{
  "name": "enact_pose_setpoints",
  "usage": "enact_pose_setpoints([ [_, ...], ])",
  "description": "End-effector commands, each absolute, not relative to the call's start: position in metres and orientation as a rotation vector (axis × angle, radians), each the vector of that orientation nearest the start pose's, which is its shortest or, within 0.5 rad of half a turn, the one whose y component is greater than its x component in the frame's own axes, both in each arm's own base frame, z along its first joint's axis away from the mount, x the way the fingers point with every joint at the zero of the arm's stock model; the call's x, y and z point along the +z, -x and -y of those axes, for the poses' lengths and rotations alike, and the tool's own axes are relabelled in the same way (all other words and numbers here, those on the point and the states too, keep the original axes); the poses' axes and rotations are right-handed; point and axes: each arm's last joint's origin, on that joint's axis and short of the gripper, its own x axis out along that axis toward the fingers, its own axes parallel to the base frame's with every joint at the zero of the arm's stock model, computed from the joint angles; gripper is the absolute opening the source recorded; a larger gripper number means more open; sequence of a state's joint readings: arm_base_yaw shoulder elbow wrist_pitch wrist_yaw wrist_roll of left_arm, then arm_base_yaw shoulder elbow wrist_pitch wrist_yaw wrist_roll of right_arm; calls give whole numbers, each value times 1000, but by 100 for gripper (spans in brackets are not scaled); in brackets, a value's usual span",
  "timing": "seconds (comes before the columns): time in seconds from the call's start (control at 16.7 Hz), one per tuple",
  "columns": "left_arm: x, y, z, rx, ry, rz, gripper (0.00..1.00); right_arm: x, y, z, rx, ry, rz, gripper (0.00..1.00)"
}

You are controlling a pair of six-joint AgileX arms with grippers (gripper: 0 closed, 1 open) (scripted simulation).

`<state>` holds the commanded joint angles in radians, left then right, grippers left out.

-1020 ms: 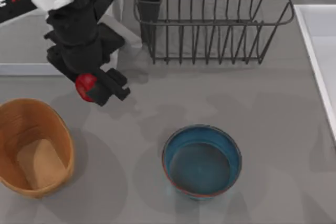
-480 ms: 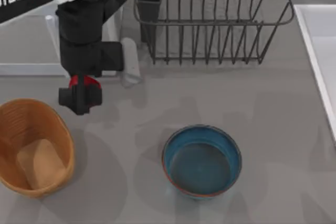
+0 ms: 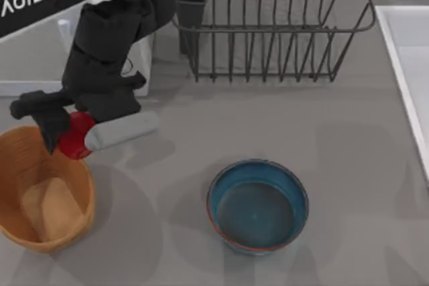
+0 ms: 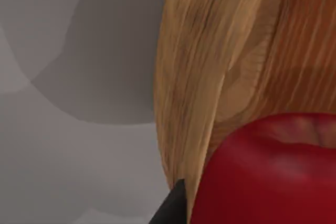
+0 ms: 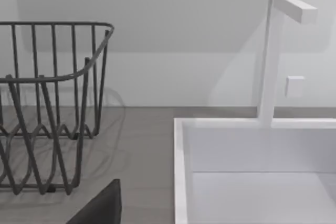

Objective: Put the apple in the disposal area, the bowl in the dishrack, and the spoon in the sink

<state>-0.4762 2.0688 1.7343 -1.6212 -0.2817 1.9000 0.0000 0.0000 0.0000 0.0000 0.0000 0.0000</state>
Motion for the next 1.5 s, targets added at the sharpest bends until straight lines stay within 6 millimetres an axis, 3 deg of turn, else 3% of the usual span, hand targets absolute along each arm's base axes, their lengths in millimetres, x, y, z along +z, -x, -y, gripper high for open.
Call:
enact_pose_setpoints([
  [0.3, 231, -324, 154, 2135, 1817, 795, 0, 160, -106, 1, 0, 0, 0, 100],
  [0.54, 240, -319, 153, 2092, 1707, 593, 0, 160, -106, 1, 0, 0, 0, 100],
  [1.08, 233, -325, 154, 2076, 1725, 561, 0, 160, -106, 1, 0, 0, 0, 100],
  [1.5, 188, -308, 126, 2087, 1692, 572, 0, 160, -106, 1, 0, 0, 0, 100],
])
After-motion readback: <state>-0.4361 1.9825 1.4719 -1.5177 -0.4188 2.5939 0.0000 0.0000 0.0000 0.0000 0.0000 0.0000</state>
